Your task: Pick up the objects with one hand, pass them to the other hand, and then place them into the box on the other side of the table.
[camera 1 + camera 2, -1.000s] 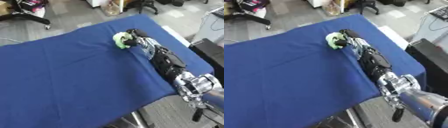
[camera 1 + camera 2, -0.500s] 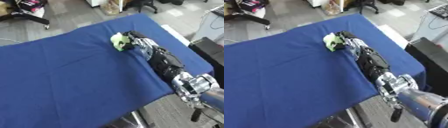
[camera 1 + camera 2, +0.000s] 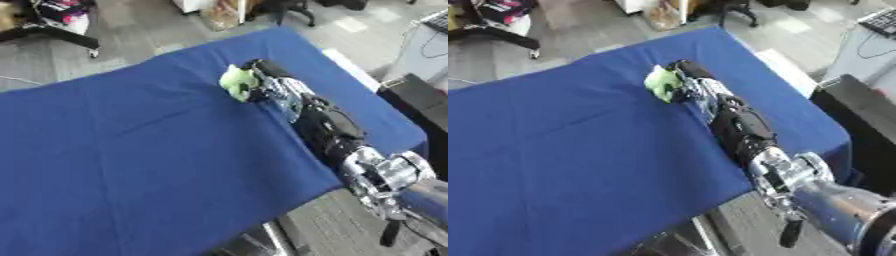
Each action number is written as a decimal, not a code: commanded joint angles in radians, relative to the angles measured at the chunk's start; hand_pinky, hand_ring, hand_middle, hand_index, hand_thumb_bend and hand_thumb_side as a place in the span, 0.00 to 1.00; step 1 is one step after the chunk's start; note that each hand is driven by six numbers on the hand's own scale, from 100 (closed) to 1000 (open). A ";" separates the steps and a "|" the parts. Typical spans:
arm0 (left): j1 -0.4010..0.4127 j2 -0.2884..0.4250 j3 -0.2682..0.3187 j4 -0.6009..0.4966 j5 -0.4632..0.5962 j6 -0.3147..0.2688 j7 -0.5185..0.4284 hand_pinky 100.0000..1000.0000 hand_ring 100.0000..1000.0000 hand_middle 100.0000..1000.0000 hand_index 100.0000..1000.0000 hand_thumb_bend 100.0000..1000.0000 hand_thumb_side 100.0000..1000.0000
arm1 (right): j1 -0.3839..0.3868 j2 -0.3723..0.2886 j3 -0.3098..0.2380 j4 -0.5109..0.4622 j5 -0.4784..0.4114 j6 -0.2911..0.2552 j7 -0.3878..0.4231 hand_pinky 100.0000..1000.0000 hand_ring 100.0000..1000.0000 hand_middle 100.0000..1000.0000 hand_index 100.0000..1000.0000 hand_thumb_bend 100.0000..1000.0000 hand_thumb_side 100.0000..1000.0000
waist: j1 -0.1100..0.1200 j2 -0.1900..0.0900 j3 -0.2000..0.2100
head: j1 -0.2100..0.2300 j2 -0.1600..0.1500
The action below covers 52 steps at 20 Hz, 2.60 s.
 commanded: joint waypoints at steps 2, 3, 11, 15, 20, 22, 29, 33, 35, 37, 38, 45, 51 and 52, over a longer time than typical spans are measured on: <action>-0.009 0.010 0.002 -0.013 0.003 -0.003 0.003 0.70 0.55 0.63 0.81 0.05 0.83 | -0.007 -0.011 0.023 -0.108 -0.042 -0.034 -0.017 0.52 0.11 0.06 0.13 0.00 0.00 | -0.002 -0.009 -0.001 | 0.008 -0.006; -0.009 0.010 0.001 -0.013 0.003 -0.003 0.003 0.70 0.54 0.63 0.81 0.05 0.83 | -0.005 -0.010 0.030 -0.141 -0.052 -0.046 -0.012 0.51 0.11 0.05 0.13 0.00 0.00 | -0.002 -0.010 -0.002 | 0.008 -0.006; -0.009 0.011 -0.001 -0.012 0.003 -0.002 0.003 0.69 0.54 0.63 0.81 0.05 0.83 | 0.015 0.018 0.107 -0.393 -0.178 -0.108 0.054 0.51 0.11 0.04 0.13 0.00 0.00 | -0.004 -0.011 -0.003 | 0.013 -0.003; -0.014 0.013 -0.007 -0.013 0.003 0.000 -0.001 0.69 0.56 0.63 0.81 0.05 0.83 | 0.034 0.068 0.175 -0.544 -0.257 -0.138 0.103 0.51 0.11 0.04 0.12 0.00 0.00 | -0.002 -0.011 -0.004 | 0.047 -0.001; -0.034 0.015 -0.028 -0.016 0.008 0.005 -0.028 0.69 0.57 0.62 0.81 0.04 0.83 | 0.108 0.197 0.264 -0.734 -0.372 -0.169 0.200 0.50 0.11 0.04 0.12 0.00 0.00 | 0.008 -0.006 -0.007 | 0.097 0.002; -0.047 0.016 -0.040 -0.019 0.003 0.007 -0.043 0.69 0.57 0.63 0.81 0.03 0.82 | 0.145 0.254 0.299 -0.793 -0.416 -0.173 0.247 0.50 0.12 0.04 0.12 0.00 0.00 | 0.011 -0.005 -0.009 | 0.136 0.009; -0.093 0.066 -0.095 -0.070 -0.064 -0.011 -0.162 0.72 0.64 0.69 0.85 0.00 0.76 | 0.227 0.342 0.374 -0.906 -0.534 -0.171 0.365 0.49 0.12 0.04 0.12 0.00 0.00 | 0.011 -0.004 -0.022 | 0.222 0.017; -0.119 0.148 -0.102 -0.145 -0.166 -0.036 -0.248 0.74 0.69 0.73 0.88 0.00 0.58 | 0.237 0.343 0.386 -0.938 -0.582 -0.158 0.398 0.49 0.12 0.04 0.12 0.00 0.00 | 0.012 -0.006 -0.025 | 0.193 0.017; -0.129 0.195 -0.101 -0.191 -0.230 -0.049 -0.290 0.76 0.71 0.75 0.89 0.03 0.44 | 0.239 0.342 0.388 -0.948 -0.599 -0.151 0.409 0.49 0.12 0.04 0.12 0.00 0.00 | 0.013 -0.008 -0.027 | 0.171 0.017; -0.138 0.241 -0.102 -0.225 -0.294 -0.067 -0.330 0.77 0.72 0.76 0.90 0.12 0.36 | 0.240 0.341 0.390 -0.953 -0.611 -0.146 0.418 0.49 0.12 0.04 0.12 0.00 0.00 | 0.014 -0.009 -0.028 | 0.154 0.017; -0.143 0.260 -0.104 -0.231 -0.321 -0.080 -0.346 0.77 0.73 0.77 0.90 0.20 0.32 | 0.241 0.340 0.390 -0.955 -0.615 -0.144 0.421 0.49 0.12 0.04 0.12 0.00 0.00 | 0.015 -0.010 -0.029 | 0.149 0.017; -0.169 0.337 -0.111 -0.237 -0.537 -0.203 -0.401 0.80 0.78 0.81 0.92 0.60 0.23 | 0.244 0.336 0.391 -0.955 -0.628 -0.138 0.432 0.49 0.12 0.04 0.12 0.00 0.00 | 0.019 -0.013 -0.029 | 0.172 0.017; -0.204 0.345 -0.135 -0.237 -0.660 -0.277 -0.397 0.80 0.79 0.82 0.92 0.81 0.21 | 0.247 0.338 0.397 -0.950 -0.642 -0.136 0.442 0.49 0.12 0.04 0.12 0.00 0.01 | 0.019 -0.013 -0.030 | 0.244 0.017; -0.209 0.343 -0.136 -0.237 -0.677 -0.283 -0.385 0.80 0.79 0.82 0.93 0.83 0.20 | 0.248 0.339 0.398 -0.950 -0.646 -0.135 0.443 0.49 0.12 0.04 0.12 0.00 0.02 | 0.019 -0.013 -0.030 | 0.259 0.017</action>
